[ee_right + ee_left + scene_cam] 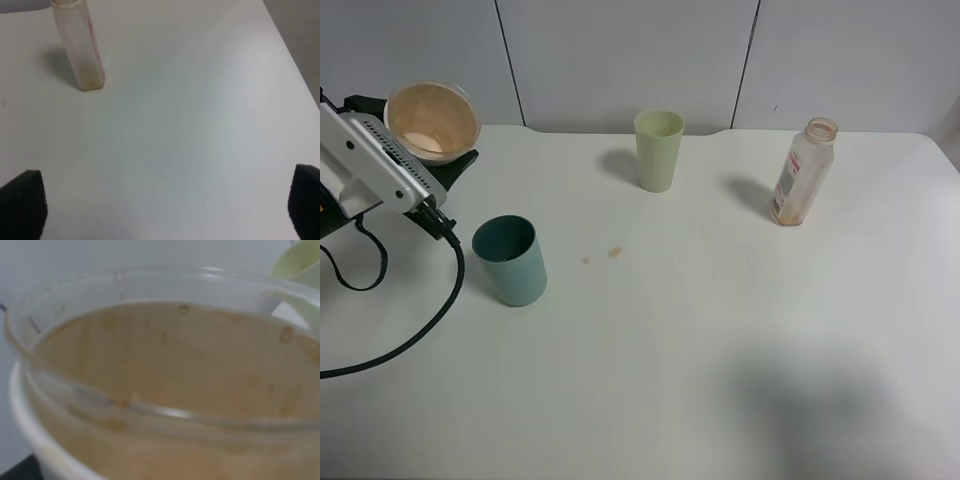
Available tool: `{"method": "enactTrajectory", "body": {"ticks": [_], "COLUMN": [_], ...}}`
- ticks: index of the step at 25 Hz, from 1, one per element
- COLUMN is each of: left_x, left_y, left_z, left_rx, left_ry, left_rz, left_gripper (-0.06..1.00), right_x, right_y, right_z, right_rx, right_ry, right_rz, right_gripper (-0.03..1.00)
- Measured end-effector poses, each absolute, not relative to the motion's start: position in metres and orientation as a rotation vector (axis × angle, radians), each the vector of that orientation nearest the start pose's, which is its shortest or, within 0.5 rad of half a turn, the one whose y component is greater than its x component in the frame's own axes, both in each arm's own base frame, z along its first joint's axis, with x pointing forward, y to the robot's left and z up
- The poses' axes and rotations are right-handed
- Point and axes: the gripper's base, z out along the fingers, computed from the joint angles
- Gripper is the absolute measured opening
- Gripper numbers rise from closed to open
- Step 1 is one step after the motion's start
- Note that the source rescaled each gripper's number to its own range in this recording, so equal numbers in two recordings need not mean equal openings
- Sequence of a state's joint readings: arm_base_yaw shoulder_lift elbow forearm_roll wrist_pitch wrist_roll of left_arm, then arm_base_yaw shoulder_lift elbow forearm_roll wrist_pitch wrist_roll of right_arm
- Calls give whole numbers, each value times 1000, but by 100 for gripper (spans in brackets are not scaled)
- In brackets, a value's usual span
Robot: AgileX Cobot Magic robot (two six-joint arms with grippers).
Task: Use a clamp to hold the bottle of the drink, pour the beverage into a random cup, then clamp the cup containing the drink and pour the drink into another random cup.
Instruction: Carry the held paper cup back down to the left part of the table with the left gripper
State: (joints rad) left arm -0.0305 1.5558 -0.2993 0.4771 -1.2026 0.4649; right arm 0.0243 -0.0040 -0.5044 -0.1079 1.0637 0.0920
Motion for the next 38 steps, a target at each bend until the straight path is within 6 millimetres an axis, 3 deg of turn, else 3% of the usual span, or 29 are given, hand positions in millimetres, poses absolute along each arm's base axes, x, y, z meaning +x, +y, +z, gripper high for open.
{"method": "enactTrajectory", "body": {"ticks": [16, 21, 30, 38], "left_x": [233, 231, 233, 234], "left_y": [13, 28, 33, 33], "left_z": [179, 169, 136, 120], "left_rx": [538, 492, 483, 510], "left_ry": [1523, 1590, 1713, 1760], "left_rz": [19, -19, -92, -100], "left_gripper": [1, 1, 1, 1], "right_x": [-6, -6, -6, -6], "right_y": [-9, -9, -9, -9], "right_z": [279, 279, 279, 279], "right_rx": [75, 75, 75, 75], "right_ry": [2033, 2033, 2033, 2033], "right_rz": [-56, -56, -56, -56], "right_gripper": [100, 100, 100, 100]}}
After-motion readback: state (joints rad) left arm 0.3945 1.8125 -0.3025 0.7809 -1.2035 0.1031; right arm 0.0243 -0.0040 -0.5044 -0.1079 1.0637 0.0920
